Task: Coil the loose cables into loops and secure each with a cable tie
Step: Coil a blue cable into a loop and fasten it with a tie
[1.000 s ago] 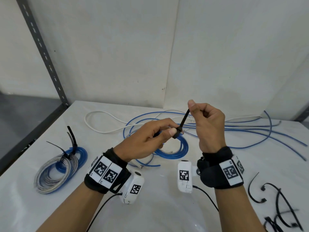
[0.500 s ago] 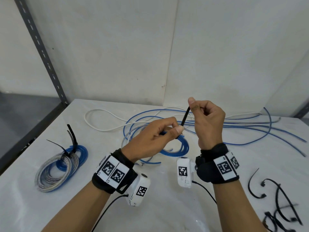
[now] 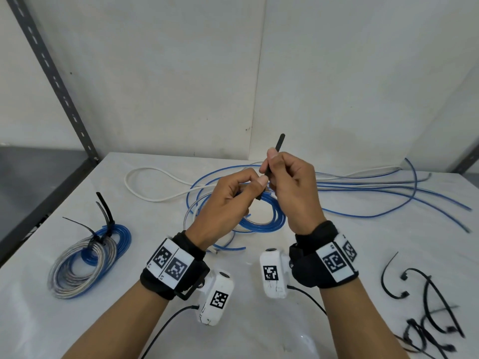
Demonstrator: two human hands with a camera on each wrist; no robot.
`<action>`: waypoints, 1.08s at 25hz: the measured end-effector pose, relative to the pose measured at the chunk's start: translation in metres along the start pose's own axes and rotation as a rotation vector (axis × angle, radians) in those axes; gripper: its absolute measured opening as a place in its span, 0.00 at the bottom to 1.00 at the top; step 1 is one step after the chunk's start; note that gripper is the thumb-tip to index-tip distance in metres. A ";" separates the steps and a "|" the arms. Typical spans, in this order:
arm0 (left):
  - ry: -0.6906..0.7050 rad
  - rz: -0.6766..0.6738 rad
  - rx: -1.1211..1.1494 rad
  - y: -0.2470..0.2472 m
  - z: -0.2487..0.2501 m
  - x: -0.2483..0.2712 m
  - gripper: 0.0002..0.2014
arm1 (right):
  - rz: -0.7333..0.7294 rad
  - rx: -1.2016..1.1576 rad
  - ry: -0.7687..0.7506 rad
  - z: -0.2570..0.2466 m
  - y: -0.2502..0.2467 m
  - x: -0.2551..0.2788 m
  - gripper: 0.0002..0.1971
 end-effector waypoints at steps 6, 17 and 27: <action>-0.015 -0.032 -0.011 0.003 -0.001 0.000 0.18 | 0.013 -0.162 0.168 -0.003 -0.001 0.002 0.20; 0.230 0.005 -0.191 -0.009 -0.012 -0.008 0.11 | -0.016 -0.166 0.048 -0.023 0.000 0.013 0.22; 0.238 -0.045 -0.181 -0.013 -0.014 -0.010 0.07 | -0.042 -0.133 0.029 -0.024 0.002 0.013 0.21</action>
Point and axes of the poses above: each hand's wrist, its own x-axis away from the middle knuckle, its own y-axis out of the palm, z = x × y, the point moved 2 cm from there along -x, towards the middle knuckle, and after that the axes turned 12 degrees about z, right-handed, at the moved point
